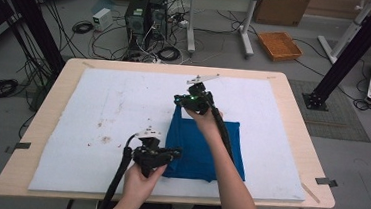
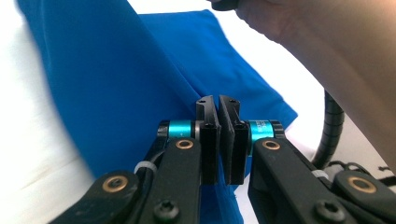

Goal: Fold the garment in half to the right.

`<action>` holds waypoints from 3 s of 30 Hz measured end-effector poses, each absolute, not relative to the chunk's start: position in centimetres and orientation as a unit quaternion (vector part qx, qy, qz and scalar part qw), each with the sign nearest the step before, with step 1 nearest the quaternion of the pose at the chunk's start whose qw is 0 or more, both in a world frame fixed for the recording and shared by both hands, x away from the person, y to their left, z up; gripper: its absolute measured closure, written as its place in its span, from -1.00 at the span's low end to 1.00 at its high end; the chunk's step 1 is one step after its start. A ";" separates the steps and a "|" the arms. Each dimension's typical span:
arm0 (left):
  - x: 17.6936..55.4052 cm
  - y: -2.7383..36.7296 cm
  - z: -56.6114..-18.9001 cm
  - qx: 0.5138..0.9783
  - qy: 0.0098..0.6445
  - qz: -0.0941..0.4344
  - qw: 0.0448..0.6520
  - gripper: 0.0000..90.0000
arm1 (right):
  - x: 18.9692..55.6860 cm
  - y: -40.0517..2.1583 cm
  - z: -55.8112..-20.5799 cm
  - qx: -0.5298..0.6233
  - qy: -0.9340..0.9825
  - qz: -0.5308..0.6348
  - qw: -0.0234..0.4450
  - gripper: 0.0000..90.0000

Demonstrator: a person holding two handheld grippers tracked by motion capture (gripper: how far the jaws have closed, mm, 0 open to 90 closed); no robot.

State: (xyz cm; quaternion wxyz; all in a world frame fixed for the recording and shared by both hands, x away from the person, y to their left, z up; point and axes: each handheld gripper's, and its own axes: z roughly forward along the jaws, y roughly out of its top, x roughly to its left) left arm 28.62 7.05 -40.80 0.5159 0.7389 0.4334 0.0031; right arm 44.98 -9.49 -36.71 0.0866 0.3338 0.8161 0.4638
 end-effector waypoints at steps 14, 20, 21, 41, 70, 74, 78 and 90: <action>30.3 -1.0 -41.3 0.754 0.403 -0.036 0.518 0.93 | 45.1 -18.4 -37.1 0.361 0.808 0.456 0.097 1.00; 31.1 -3.7 -42.1 0.752 0.403 -0.057 0.519 0.93 | 45.1 -20.8 -37.6 0.373 0.811 0.438 0.109 1.00; 31.1 -4.1 -42.3 0.752 0.402 -0.059 0.519 0.93 | 45.1 -21.2 -37.7 0.375 0.811 0.436 0.110 1.00; 31.7 -8.4 -43.5 0.766 0.385 -0.065 0.511 0.92 | 44.9 -25.0 -38.9 0.411 0.819 0.371 0.154 0.99; 30.2 10.9 -40.6 0.753 0.364 0.174 0.520 -0.04 | 31.8 -29.7 -42.2 0.481 0.728 0.463 0.158 0.41; 30.2 14.6 -41.8 0.741 0.396 0.178 0.513 -0.05 | 30.4 -29.9 -43.1 0.482 0.727 0.471 0.130 0.46; 30.2 17.1 -42.5 0.725 0.419 0.182 0.515 -0.05 | 30.3 -29.1 -44.2 0.483 0.739 0.456 0.116 0.57; 30.5 17.9 -42.4 0.716 0.431 0.183 0.518 -0.05 | 30.8 -29.6 -44.2 0.491 0.742 0.439 0.128 0.95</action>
